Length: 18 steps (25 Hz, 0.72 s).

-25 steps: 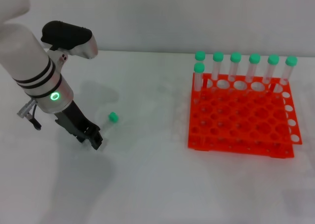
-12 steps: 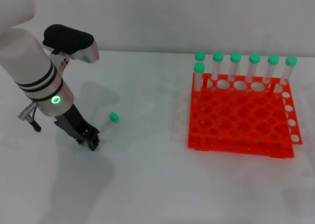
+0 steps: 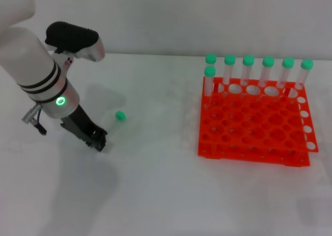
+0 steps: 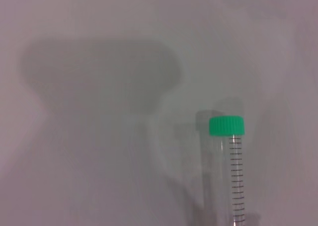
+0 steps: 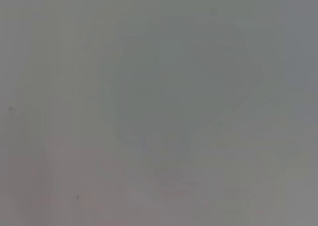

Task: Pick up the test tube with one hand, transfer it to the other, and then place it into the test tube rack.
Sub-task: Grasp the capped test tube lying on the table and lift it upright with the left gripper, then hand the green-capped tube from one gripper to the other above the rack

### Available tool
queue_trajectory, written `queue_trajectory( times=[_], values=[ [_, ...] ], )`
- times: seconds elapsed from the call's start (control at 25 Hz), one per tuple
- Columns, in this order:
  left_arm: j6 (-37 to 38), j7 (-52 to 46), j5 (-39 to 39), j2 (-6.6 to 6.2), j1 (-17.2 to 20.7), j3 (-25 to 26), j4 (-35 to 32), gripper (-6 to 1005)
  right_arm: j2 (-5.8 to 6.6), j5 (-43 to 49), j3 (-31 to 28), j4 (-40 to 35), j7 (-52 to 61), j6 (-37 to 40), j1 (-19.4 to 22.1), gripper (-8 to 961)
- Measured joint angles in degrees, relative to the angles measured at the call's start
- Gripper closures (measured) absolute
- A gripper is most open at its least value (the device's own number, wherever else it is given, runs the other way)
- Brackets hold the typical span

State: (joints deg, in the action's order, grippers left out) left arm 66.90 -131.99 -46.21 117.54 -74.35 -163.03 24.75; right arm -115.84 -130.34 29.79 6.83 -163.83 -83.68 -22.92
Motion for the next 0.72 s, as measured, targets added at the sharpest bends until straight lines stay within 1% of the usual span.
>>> queue_trajectory(
  times=[0.16,0.32,0.44,0.52,0.56,0.64,0.68,0.72],
  values=[
    [-3.3,0.6,3.9,-0.44,0.2,0.0,0.3,808,0.00,0.0,0.0,0.0,0.0,0.0,0.0,81],
    [-9.7,4.2,14.2,-0.62,1.8,0.0,0.4,808,0.00,-0.1,0.0,0.0,1.4,0.5,0.0,81],
    [-14.8,11.0,27.2,-0.59,4.2,0.0,0.2,808,0.08,-0.1,0.0,-0.1,2.7,1.1,-0.1,81],
    [-17.5,18.2,39.1,-0.13,6.7,0.0,0.1,808,0.14,-0.1,0.0,-0.2,2.9,1.2,-0.1,81],
    [-18.1,21.0,43.7,0.10,7.8,0.0,0.0,808,0.16,-0.1,0.0,-0.2,2.9,1.2,-0.1,81],
    [-18.3,32.0,59.6,0.67,11.5,0.0,-0.9,808,0.17,-0.3,0.0,-0.2,2.9,1.3,-0.2,81],
    [-18.0,36.2,65.3,0.92,13.1,0.0,-1.7,808,0.17,-0.3,0.0,-0.2,2.9,1.3,-0.2,81],
    [-17.2,42.0,72.6,0.98,15.3,0.1,-3.4,808,0.18,-0.4,0.0,-0.2,2.9,1.4,-0.2,81]
  ],
)
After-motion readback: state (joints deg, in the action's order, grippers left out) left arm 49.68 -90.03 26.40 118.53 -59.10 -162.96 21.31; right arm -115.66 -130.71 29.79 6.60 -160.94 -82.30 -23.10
